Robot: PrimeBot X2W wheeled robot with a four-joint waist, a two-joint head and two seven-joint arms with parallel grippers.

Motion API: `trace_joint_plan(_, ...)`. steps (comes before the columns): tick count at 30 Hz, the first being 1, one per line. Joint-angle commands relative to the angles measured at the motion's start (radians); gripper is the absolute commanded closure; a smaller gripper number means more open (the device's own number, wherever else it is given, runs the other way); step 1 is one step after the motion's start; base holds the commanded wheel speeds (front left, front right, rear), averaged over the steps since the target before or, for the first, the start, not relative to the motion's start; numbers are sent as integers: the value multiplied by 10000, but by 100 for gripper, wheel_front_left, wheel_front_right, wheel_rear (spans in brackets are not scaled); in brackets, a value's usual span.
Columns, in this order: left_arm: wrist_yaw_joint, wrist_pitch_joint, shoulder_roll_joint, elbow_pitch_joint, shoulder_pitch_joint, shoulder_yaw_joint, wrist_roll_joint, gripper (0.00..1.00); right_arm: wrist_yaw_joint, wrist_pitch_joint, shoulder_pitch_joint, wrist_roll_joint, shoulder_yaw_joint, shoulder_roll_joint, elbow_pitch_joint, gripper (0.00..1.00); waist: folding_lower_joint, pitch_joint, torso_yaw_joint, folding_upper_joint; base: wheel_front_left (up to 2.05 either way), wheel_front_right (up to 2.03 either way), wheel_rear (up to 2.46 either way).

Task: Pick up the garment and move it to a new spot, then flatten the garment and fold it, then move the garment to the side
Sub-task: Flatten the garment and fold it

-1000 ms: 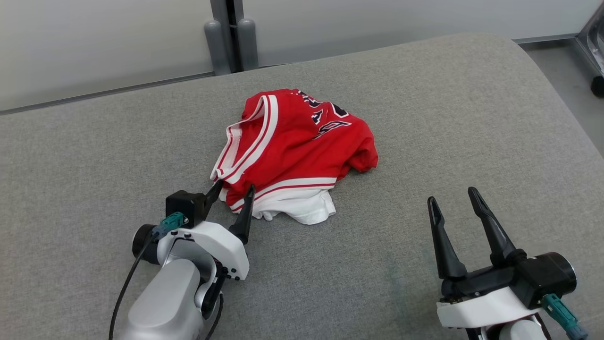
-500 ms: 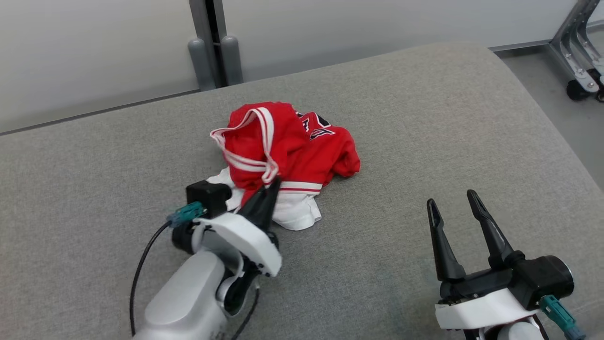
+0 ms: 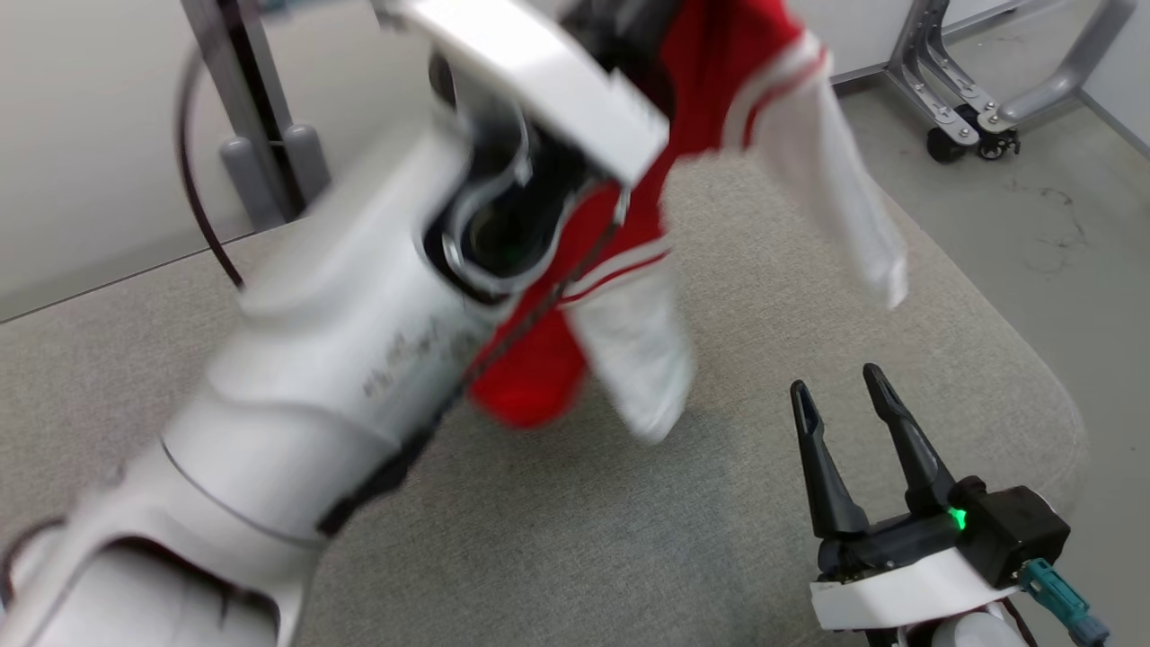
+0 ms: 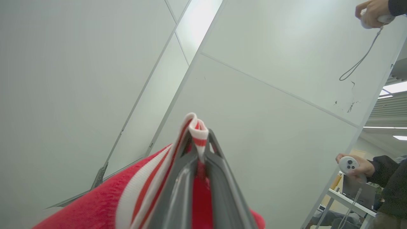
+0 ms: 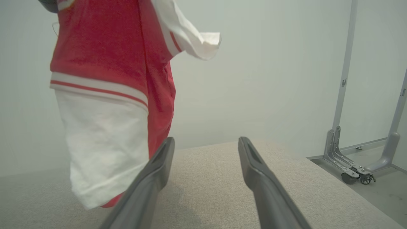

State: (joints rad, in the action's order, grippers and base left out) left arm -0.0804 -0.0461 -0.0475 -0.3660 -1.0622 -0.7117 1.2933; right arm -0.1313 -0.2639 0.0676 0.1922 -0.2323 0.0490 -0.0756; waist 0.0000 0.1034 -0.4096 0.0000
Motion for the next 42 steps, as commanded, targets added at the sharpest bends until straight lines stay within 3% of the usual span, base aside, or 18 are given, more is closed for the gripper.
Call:
trace_joint_plan(1,122,-328,-54,75,-976,157,420,100,10,-10,131,51,101,21,62,0,0,17,-96,0,0,0,0)
trace_joint_plan(8,191,-674,-257,-626,-1946,540,828,100,7,-11,-30,-70,559,21,155,0,0,8,369,0,0,0,0)
trace_joint_plan(16,38,-625,-2026,-895,1329,461,1196,100,7,-11,-349,-508,823,18,117,0,0,479,1550,0,0,0,0)
trace_joint_plan(22,-130,-1181,-3341,-1454,3270,461,941,100,7,-10,-298,-727,936,20,139,0,0,887,1906,0,0,0,0)
trace_joint_plan(27,-270,-1862,-3709,-2118,3974,458,444,100,9,-10,-135,-807,965,23,191,0,0,1012,1959,0,0,0,0)
trace_joint_plan(30,-275,-2129,-3629,-2611,4097,716,-24,100,7,-10,-121,-870,933,20,185,0,0,1051,2058,0,0,0,0)
trace_joint_plan(32,-304,-2181,-3481,-2803,4072,1067,-500,0,7,-10,-124,-907,928,21,164,0,0,1080,2117,0,0,0,0)
trace_joint_plan(38,-385,-2178,-2531,-1690,4827,3910,-3507,0,9,-10,-110,-830,872,23,173,0,0,1222,2293,0,0,0,0)
trace_joint_plan(42,-385,-2177,-1326,-677,6191,5101,-5802,0,7,-11,-168,-823,877,20,123,0,0,1198,2442,0,0,0,0)
